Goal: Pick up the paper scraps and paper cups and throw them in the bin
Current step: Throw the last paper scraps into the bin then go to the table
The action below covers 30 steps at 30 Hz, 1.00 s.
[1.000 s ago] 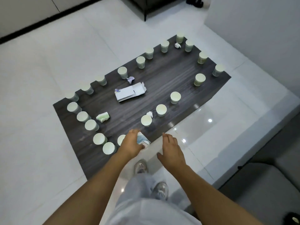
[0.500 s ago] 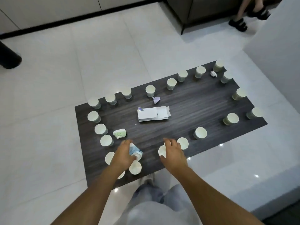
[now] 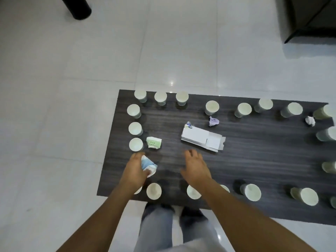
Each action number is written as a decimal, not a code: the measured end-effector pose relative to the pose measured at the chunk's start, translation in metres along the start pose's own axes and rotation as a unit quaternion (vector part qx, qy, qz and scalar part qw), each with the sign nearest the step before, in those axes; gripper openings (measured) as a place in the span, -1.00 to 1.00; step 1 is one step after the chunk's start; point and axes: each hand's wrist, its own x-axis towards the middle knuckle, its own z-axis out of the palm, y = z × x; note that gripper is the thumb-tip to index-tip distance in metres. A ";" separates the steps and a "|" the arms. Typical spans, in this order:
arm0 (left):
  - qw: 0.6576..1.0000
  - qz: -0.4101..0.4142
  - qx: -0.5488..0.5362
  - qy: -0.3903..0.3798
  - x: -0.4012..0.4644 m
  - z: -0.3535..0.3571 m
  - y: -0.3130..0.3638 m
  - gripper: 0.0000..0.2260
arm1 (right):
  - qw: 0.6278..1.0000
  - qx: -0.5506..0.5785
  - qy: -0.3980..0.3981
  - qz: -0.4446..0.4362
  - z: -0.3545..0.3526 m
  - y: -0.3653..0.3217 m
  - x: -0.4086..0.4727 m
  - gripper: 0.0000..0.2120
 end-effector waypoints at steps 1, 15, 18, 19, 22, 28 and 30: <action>1.000 -0.003 -0.001 0.005 0.003 -0.002 -0.008 -0.46 | 1.000 -0.008 -0.006 -0.010 0.002 -0.005 0.011 -0.46; 0.999 -0.039 0.005 0.019 0.110 -0.025 -0.125 -0.51 | 0.998 -0.026 -0.039 -0.038 0.102 -0.080 0.162 -0.34; 0.998 -0.058 0.007 0.015 0.135 -0.029 -0.143 -0.49 | 0.999 -0.023 -0.031 -0.021 0.123 -0.084 0.189 -0.31; 0.998 -0.062 0.009 0.012 0.142 -0.030 -0.149 -0.49 | 0.999 -0.025 -0.028 -0.016 0.128 -0.085 0.197 -0.30; 0.997 -0.070 0.012 0.001 0.159 -0.031 -0.166 -0.46 | 0.999 -0.039 -0.023 -0.002 0.141 -0.088 0.218 -0.23; 0.996 -0.091 0.008 -0.025 0.175 -0.031 -0.186 -0.42 | 0.997 -0.070 -0.007 0.029 0.163 -0.095 0.230 -0.31; 0.995 -0.095 0.001 -0.028 0.175 -0.030 -0.189 -0.40 | 0.996 -0.080 0.004 0.029 0.169 -0.096 0.226 -0.35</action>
